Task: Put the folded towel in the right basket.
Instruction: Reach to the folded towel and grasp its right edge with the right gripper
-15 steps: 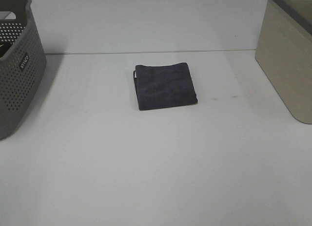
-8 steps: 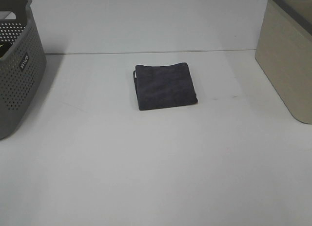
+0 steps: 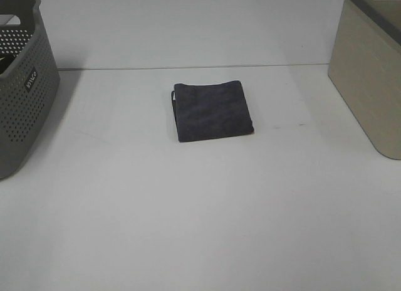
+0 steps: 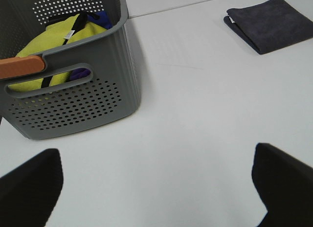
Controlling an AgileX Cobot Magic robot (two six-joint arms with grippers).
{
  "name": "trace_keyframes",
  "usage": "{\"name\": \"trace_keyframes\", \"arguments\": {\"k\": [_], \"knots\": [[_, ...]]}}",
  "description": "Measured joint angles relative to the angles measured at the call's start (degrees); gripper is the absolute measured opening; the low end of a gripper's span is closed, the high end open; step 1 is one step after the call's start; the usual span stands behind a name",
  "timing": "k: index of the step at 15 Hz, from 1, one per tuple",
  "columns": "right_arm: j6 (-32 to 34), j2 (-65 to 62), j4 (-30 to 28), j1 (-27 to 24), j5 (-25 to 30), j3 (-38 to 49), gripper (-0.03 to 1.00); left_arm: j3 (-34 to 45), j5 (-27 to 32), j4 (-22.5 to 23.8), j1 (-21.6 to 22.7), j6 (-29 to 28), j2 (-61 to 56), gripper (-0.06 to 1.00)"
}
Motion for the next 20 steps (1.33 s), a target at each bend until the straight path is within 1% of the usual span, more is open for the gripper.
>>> {"name": "trace_keyframes", "arguments": {"k": [17,19,20], "knots": [[0.06,0.00,0.06,0.00,0.00,0.00,0.79,0.00,0.00,0.00,0.00,0.00,0.00,0.99],[2.75,1.66,0.23,0.00,-3.84,-1.32,0.78,0.00,0.00,0.00,0.00,0.00,0.00,0.99],[3.27,4.07,0.34,0.00,-7.51,-2.18,0.78,0.00,0.00,0.00,0.00,0.00,0.00,0.99]]}}
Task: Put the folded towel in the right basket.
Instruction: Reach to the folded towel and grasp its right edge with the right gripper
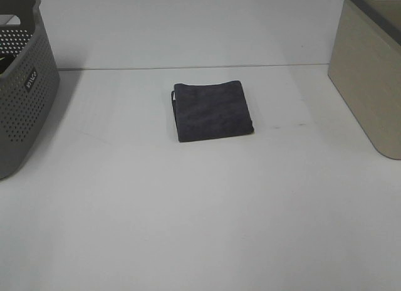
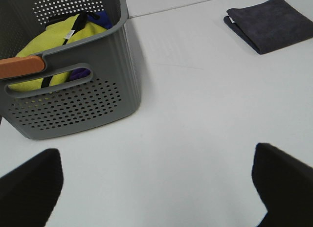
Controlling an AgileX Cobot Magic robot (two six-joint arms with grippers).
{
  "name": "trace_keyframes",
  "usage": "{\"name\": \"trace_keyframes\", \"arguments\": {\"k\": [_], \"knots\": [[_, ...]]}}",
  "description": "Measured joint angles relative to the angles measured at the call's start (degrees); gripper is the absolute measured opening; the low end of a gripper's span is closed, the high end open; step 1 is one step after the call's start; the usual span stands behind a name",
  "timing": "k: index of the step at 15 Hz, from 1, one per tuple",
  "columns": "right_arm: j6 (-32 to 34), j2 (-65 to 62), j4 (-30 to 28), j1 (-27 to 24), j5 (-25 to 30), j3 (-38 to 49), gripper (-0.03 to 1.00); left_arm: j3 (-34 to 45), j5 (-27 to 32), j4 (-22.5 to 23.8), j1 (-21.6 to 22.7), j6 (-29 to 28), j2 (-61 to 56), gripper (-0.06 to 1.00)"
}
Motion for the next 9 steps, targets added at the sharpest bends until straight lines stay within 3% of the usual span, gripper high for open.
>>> {"name": "trace_keyframes", "arguments": {"k": [5,9], "knots": [[0.00,20.05,2.41,0.00,-14.44,-7.22,0.77,0.00,0.00,0.00,0.00,0.00,0.00,0.99],[-6.36,41.77,6.88,0.00,-15.76,-19.31,0.76,0.00,0.00,0.00,0.00,0.00,0.00,0.99]]}}
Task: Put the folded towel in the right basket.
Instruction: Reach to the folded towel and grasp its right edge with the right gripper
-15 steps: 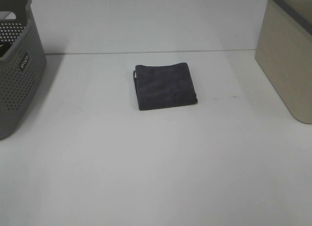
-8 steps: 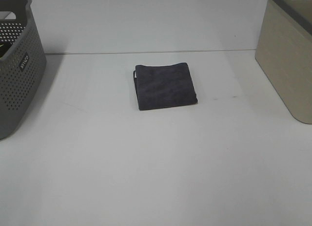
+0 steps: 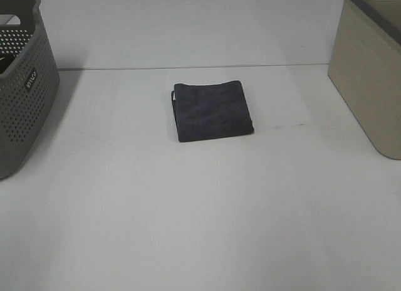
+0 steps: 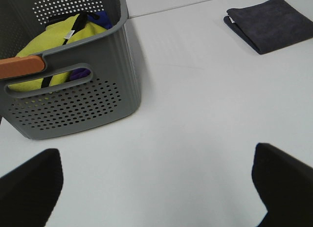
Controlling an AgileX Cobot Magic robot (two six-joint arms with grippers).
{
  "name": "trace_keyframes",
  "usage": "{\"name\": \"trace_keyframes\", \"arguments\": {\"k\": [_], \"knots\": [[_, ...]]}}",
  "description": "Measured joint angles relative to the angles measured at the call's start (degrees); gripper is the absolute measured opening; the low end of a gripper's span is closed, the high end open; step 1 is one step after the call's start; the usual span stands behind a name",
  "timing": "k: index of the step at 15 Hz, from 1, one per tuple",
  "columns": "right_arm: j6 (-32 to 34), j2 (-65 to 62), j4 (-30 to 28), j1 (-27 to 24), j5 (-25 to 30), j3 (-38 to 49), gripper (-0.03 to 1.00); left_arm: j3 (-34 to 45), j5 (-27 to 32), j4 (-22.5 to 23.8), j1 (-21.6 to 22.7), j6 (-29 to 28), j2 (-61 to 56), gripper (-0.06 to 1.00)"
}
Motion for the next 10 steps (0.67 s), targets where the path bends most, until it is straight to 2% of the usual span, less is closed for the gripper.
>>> {"name": "trace_keyframes", "arguments": {"k": [3,7,8,10], "knots": [[-6.59,16.39,5.44,0.00,3.72,-10.08,0.76,0.00,0.00,0.00,0.00,0.00,0.00,0.99],[-11.80,31.11,11.97,1.09,8.42,-20.74,0.76,0.00,0.00,0.00,0.00,0.00,0.00,0.99],[-12.89,37.70,12.26,5.96,8.48,-26.07,0.76,0.00,0.00,0.00,0.00,0.00,0.00,0.99],[-13.01,45.89,12.32,11.46,8.48,-31.46,0.76,0.00,0.00,0.00,0.00,0.00,0.00,0.99]]}}
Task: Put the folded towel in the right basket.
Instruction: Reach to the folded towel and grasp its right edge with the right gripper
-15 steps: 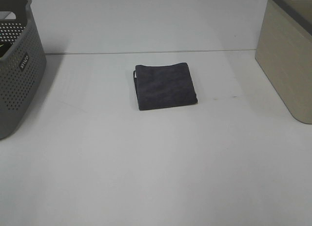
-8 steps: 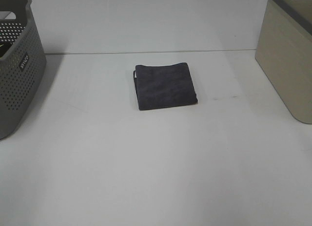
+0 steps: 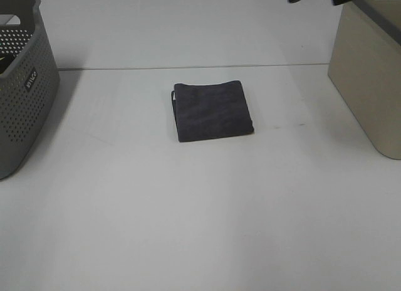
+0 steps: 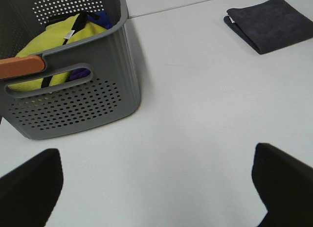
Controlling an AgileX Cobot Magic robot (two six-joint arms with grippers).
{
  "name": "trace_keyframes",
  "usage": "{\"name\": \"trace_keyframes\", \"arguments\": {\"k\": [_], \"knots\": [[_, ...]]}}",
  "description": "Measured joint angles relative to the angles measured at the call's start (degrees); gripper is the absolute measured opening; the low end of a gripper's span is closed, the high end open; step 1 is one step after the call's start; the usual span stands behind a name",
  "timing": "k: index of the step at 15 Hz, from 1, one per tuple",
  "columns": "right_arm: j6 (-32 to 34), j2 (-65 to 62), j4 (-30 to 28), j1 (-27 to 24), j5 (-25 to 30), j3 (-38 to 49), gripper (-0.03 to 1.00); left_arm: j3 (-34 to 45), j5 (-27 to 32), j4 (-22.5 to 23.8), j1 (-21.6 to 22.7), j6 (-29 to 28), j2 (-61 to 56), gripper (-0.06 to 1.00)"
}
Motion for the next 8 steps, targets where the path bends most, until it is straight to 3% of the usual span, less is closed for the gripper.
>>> {"name": "trace_keyframes", "arguments": {"k": [3,8], "knots": [[2.98,11.23,0.52,3.50,0.17,-7.22,0.76,0.00,0.00,0.00,0.00,0.00,0.00,0.99],[3.61,26.87,0.11,3.61,0.17,-15.36,0.74,0.00,0.00,0.00,0.00,0.00,0.00,0.99]]}}
